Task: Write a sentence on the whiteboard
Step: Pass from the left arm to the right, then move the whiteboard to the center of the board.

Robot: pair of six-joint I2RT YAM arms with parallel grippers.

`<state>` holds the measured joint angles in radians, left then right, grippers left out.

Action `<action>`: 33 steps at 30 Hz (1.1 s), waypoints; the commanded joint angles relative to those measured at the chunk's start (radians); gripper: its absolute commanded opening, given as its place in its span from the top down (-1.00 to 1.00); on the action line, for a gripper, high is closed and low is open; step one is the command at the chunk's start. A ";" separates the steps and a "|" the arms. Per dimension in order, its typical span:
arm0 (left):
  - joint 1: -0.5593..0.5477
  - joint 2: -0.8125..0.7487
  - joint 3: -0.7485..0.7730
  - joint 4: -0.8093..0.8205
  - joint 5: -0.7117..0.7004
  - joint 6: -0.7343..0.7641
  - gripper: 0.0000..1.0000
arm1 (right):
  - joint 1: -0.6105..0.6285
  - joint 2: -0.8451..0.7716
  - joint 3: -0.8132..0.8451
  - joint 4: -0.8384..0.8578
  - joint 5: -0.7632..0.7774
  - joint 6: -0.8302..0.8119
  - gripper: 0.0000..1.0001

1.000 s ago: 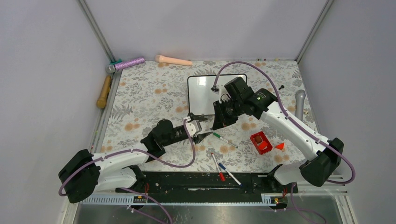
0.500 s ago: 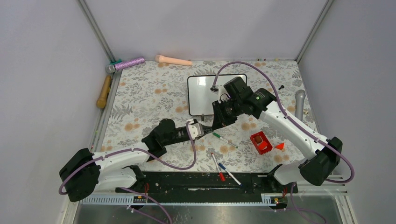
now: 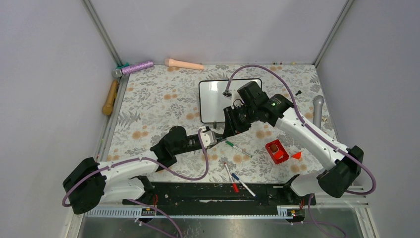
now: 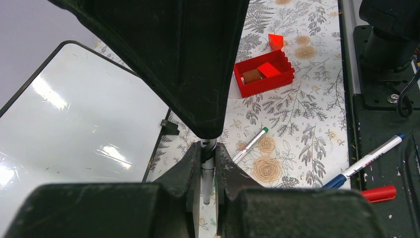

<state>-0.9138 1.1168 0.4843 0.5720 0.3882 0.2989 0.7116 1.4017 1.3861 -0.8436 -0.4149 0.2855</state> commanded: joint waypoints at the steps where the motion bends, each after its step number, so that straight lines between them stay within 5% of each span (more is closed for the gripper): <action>1: -0.005 -0.013 0.040 0.021 -0.016 -0.004 1.00 | -0.001 -0.023 -0.009 0.013 -0.040 0.004 0.27; 10: -0.006 -0.016 0.039 0.027 -0.031 -0.024 1.00 | -0.003 -0.040 -0.028 -0.003 -0.031 0.004 0.27; 20: -0.006 -0.017 0.044 0.025 -0.009 -0.027 1.00 | -0.002 -0.036 -0.030 0.011 -0.055 0.011 0.54; 22: -0.005 -0.017 0.043 0.025 -0.007 -0.026 1.00 | -0.003 -0.035 -0.030 0.015 -0.058 0.012 0.73; 24: -0.005 -0.019 0.043 0.024 -0.009 -0.029 0.85 | -0.003 -0.031 -0.028 0.016 -0.058 0.014 1.00; 28: -0.005 -0.030 0.017 0.098 -0.068 -0.098 0.10 | -0.002 -0.034 -0.034 0.014 -0.007 0.023 1.00; 33: -0.002 -0.075 -0.058 0.228 -0.244 -0.260 -0.31 | -0.003 -0.081 -0.060 0.015 0.193 0.045 1.00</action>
<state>-0.9165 1.0939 0.4564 0.6491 0.2935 0.1780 0.7067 1.3838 1.3403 -0.8352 -0.3752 0.3054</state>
